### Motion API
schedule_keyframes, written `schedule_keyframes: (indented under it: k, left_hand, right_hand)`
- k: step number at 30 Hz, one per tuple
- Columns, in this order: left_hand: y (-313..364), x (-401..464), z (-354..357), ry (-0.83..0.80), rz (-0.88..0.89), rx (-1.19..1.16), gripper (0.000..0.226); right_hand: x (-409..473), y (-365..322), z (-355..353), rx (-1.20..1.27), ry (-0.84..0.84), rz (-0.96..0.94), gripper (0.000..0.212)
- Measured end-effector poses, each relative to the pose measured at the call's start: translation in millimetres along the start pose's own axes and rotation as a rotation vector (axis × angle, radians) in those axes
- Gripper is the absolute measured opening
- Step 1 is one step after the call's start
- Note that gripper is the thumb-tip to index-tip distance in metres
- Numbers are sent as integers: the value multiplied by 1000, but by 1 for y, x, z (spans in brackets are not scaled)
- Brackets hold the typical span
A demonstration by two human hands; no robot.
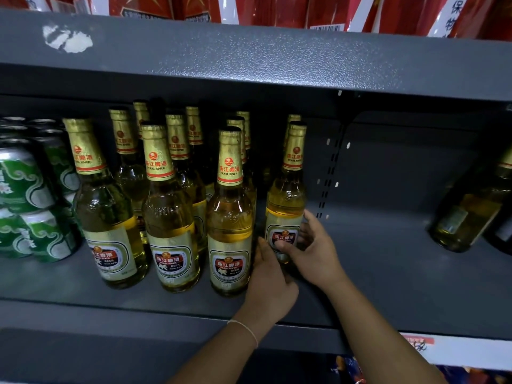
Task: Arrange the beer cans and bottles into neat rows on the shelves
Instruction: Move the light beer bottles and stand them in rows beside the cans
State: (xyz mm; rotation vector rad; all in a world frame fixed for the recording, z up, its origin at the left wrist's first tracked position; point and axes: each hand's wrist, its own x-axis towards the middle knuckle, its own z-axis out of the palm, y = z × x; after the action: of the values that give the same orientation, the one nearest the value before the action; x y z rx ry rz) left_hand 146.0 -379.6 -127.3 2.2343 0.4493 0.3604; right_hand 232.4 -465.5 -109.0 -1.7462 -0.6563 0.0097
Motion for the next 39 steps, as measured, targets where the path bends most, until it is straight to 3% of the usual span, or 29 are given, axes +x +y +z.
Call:
schedule_keyframes:
  k: [17, 21, 23, 29, 39]
  left_hand:
    - [15, -12, -8, -8, 4, 80, 86]
    - [34, -25, -12, -34, 76, 72, 65]
    - [47, -27, -13, -19, 145, 111, 52]
    - [95, -9, 7, 39, 362, 90, 53]
    - [205, 47, 90, -52, 552, -26, 52]
  right_hand:
    - [6, -2, -3, -31, -72, 2, 80]
    - [6, -4, -19, 6, -68, 85, 91]
    - [5, -6, -36, 1, -22, 105, 84]
    - [5, -16, -114, -1, 257, 75, 44]
    - [25, -1, -276, -356, 593, 51, 25]
